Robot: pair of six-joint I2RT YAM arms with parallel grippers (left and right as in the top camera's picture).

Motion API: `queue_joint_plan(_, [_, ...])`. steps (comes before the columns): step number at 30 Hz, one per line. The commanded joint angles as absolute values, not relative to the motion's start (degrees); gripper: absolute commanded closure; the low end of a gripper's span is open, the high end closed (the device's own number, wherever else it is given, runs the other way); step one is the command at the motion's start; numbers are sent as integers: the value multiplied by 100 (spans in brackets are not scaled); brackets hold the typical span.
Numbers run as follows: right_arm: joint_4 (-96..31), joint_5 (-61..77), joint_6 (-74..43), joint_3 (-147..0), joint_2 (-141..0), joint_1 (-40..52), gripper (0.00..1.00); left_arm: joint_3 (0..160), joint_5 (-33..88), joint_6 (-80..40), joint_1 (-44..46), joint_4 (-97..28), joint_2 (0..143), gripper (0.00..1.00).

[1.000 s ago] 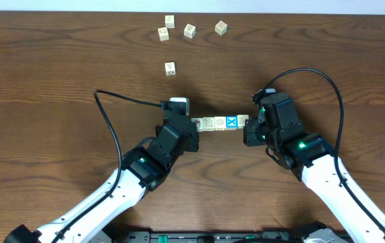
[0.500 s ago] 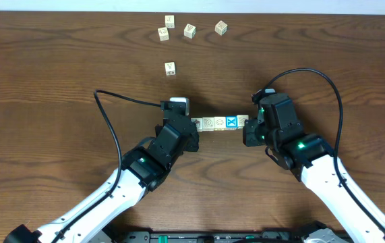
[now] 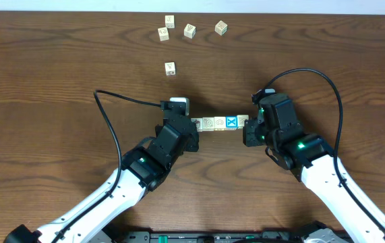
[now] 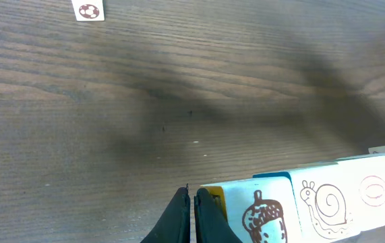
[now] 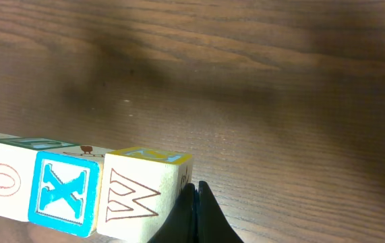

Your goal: Lift 5 blocks

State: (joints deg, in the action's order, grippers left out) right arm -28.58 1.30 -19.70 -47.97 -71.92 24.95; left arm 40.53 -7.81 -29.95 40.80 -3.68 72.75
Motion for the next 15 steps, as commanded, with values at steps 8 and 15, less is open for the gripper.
queue_joint_plan(8, [-2814,1481,-1927,-5037,-7116,2915,99,4482,388,-3068,4283,-257,7183,93])
queue_joint_plan(15, [-2810,1439,-1927,-5035,-7190,2915,99,4482,388,-3072,4283,-252,7192,93])
